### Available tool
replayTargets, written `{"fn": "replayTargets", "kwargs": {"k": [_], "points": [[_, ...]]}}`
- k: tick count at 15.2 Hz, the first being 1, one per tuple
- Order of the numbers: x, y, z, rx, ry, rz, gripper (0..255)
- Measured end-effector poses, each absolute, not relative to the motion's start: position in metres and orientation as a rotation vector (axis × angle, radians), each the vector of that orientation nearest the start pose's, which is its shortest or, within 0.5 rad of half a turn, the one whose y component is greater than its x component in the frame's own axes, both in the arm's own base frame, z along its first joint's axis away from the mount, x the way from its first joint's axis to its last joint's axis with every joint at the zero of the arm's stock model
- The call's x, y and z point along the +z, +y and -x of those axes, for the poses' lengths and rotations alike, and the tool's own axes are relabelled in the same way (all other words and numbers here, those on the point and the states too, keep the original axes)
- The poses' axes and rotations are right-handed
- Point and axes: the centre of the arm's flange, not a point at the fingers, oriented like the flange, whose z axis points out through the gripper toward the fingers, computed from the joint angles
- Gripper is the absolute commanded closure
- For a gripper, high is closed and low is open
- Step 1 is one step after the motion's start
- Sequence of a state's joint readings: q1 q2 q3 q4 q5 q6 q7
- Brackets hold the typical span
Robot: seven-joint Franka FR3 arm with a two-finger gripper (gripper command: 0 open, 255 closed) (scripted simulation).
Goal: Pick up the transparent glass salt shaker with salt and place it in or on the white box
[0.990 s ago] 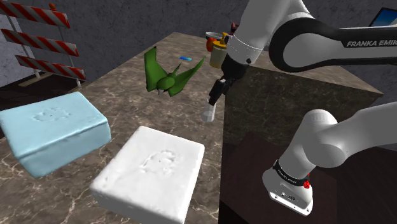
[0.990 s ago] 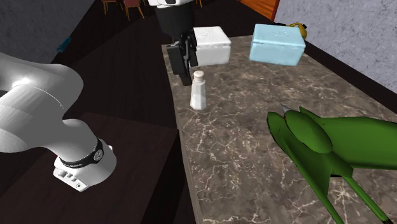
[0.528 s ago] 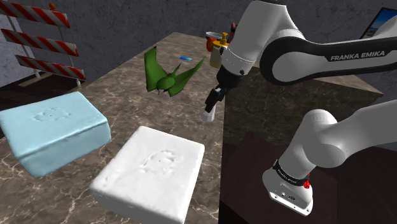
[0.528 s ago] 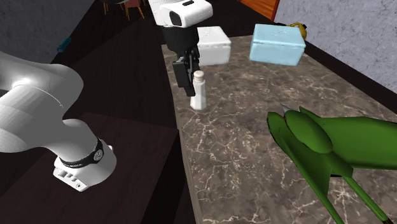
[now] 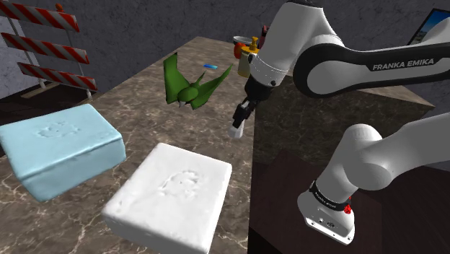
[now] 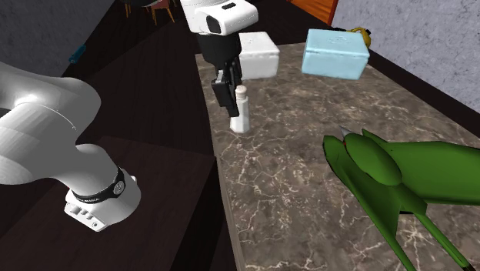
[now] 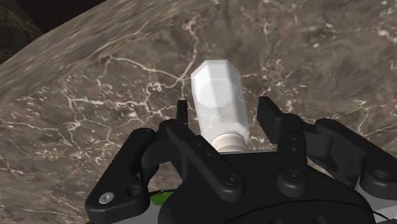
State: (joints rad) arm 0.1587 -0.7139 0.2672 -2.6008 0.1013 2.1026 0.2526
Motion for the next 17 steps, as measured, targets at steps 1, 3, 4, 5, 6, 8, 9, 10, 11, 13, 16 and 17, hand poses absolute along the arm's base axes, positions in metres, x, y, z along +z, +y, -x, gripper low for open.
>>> {"fn": "replayTargets", "kwargs": {"k": [1, 3, 4, 5, 6, 8, 9, 10, 11, 13, 16, 17], "points": [[0.49, 0.158, -0.323, -0.342, -0.134, 3.136, 255], [0.49, 0.157, -0.323, -0.342, -0.133, 3.136, 255], [0.49, 0.157, -0.323, -0.342, -0.133, 3.136, 255], [0.49, 0.157, -0.323, -0.342, -0.133, 3.136, 255], [0.49, 0.157, -0.323, -0.342, -0.133, 3.136, 255], [0.49, 0.157, -0.323, -0.342, -0.133, 3.137, 255], [0.49, 0.157, -0.323, -0.342, -0.133, 3.136, 255], [0.492, 0.157, -0.323, -0.341, -0.133, 3.137, 255], [0.496, 0.157, -0.323, -0.34, -0.133, 3.137, 255], [0.505, 0.157, -0.324, -0.34, -0.133, 3.137, 255], [0.522, 0.158, -0.324, -0.34, -0.133, 3.137, 255], [0.527, 0.157, -0.323, -0.34, -0.133, 3.137, 255]]}}
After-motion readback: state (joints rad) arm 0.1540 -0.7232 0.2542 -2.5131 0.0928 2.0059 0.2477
